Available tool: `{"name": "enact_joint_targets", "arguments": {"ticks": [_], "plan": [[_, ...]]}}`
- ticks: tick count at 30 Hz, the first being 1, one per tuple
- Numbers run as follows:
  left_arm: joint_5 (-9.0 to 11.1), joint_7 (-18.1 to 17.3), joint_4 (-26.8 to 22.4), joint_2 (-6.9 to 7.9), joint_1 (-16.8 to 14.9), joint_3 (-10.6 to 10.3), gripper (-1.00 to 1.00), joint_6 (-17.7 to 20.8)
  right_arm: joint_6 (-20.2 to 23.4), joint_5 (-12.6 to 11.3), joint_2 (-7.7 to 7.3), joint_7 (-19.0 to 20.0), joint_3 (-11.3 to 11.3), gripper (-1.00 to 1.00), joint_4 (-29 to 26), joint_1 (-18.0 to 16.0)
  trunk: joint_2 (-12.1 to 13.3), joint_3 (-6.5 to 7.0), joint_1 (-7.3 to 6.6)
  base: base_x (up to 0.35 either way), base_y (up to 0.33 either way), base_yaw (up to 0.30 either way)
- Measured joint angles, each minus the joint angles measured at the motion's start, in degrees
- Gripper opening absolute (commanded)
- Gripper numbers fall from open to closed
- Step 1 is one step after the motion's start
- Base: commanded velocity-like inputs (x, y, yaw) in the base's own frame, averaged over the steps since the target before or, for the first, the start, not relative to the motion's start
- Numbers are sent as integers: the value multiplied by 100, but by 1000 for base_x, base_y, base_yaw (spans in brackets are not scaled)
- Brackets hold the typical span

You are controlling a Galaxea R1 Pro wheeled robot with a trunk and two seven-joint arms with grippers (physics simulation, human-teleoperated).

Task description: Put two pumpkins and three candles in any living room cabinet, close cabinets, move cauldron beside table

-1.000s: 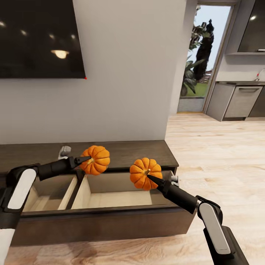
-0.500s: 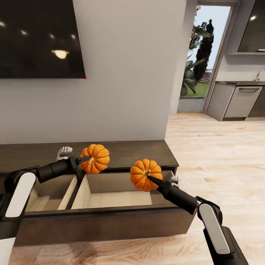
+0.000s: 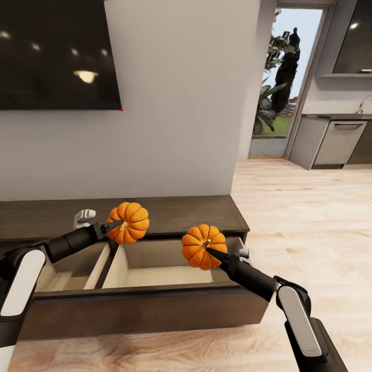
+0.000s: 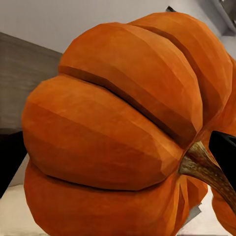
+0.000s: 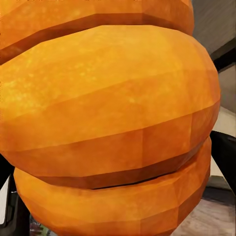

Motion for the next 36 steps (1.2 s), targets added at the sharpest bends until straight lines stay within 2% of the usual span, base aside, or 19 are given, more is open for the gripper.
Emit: {"name": "enact_joint_targets", "arguments": {"ticks": [10, 12, 15, 19, 22, 28, 30, 32, 34, 35, 36], "plan": [[3, 15, -4, -2, 6, 100, -100, -35, 0, 15, 3, -27, 25, -100, -5, -2, 0, 0, -1, -176, -20, 0], [-21, 61, 0, -32, 5, 95, -100, -161, -12, 50, 9, -406, 42, -100, -4, -9, 0, 0, -2, -52, -11, 0], [-201, 369, -1, -62, 5, 75, -100, -430, -9, 15, 10, -1006, 51, -100, -28, -89, 0, 0, -3, -18, -4, 0], [-242, 651, -6, -70, 6, 64, -100, -616, -5, -41, 17, -1640, 112, -100, -17, -491, 0, 1, -3, -5, -1, 0], [-241, 849, -10, -75, 5, 58, -100, -708, -6, -13, 20, -2178, 314, -100, -8, -764, 0, 1, -3, -2, 0, 0], [-270, 1440, -10, -81, 2, 19, -100, -754, -71, -13, 21, -2480, 456, -100, -7, -1124, 0, 0, -3, 0, 0, 0], [-248, 1561, -11, -82, -1, -50, -100, -756, -78, 20, 25, -2632, 554, -100, -3, -1236, 0, 0, -3, 0, 0, 0], [-283, 1734, -11, -82, 2, -239, -100, -759, -90, 82, 32, -2900, 680, -100, 36, -1376, 0, 0, -2, 0, 0, 0], [-460, 1956, -10, -82, 0, -517, -100, -815, -208, 92, 44, -3173, 838, -100, 96, -1502, 0, 0, -2, 0, 0, 0], [-612, 2078, -8, -83, 0, -710, -100, -941, -319, 86, 49, -3342, 954, -100, 125, -1554, 1, 0, -2, 0, 0, 0], [-665, 2139, -10, -83, -2, -801, -100, -1014, -365, 93, 50, -3423, 1015, -100, 145, -1574, 0, 0, -3, 0, 0, 0]]}}
